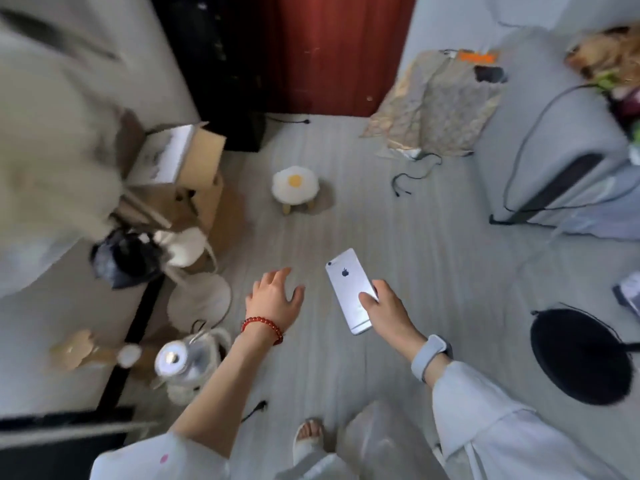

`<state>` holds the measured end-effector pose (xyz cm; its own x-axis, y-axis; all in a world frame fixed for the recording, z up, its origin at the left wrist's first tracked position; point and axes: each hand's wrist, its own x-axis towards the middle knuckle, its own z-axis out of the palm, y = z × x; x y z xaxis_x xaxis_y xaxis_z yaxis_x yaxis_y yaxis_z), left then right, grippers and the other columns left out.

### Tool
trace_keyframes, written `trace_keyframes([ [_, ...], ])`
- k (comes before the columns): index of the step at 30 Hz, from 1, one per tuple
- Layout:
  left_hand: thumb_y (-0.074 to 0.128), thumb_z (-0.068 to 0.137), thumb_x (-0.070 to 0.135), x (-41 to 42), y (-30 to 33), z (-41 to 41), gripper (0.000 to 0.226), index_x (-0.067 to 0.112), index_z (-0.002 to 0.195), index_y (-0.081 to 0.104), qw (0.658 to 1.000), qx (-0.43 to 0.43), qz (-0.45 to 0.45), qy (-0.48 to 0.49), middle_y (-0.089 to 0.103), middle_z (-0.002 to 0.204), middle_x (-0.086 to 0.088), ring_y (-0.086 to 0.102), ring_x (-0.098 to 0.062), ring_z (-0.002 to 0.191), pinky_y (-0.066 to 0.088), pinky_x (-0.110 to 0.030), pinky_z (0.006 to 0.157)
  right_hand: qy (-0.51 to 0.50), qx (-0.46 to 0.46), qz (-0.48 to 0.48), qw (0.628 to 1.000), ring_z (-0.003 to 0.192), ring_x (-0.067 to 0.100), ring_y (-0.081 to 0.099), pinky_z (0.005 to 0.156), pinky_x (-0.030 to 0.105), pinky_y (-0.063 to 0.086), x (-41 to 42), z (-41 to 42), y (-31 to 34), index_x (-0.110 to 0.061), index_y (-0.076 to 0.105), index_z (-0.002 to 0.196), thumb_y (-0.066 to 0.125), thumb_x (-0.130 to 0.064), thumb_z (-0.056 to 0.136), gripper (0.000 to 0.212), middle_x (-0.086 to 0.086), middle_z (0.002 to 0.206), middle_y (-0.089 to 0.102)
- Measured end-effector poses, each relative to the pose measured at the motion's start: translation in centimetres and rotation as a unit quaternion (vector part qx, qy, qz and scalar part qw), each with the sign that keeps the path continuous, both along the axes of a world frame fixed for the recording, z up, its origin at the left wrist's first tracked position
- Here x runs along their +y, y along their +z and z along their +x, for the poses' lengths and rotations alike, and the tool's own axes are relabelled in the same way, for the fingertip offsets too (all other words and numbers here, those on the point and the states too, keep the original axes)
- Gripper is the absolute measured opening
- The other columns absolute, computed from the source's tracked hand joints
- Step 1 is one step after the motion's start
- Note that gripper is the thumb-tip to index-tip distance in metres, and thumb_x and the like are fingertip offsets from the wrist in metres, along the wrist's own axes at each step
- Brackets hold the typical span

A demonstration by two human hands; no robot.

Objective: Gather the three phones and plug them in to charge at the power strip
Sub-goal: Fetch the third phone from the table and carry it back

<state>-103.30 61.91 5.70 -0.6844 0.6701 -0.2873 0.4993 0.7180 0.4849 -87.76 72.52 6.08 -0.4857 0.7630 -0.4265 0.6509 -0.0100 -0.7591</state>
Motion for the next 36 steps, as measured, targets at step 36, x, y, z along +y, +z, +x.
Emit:
trace_keyframes([
  [36,0.046,0.089,0.033,102.5,-1.3,-21.6,0.047,0.014,0.132,0.042,0.978,-0.091,0.043,-0.181,0.043,0.140,-0.013,0.040,-0.029,0.128,0.035,-0.041,0.106,-0.274,0.018,-0.047,0.960,0.078,0.028,0.049,0.051,0.029,0.040,95.3,-16.6,-1.2,-0.009,0.043,0.098,0.037,-0.012,0.093,0.008,0.013,0.093,0.050],
])
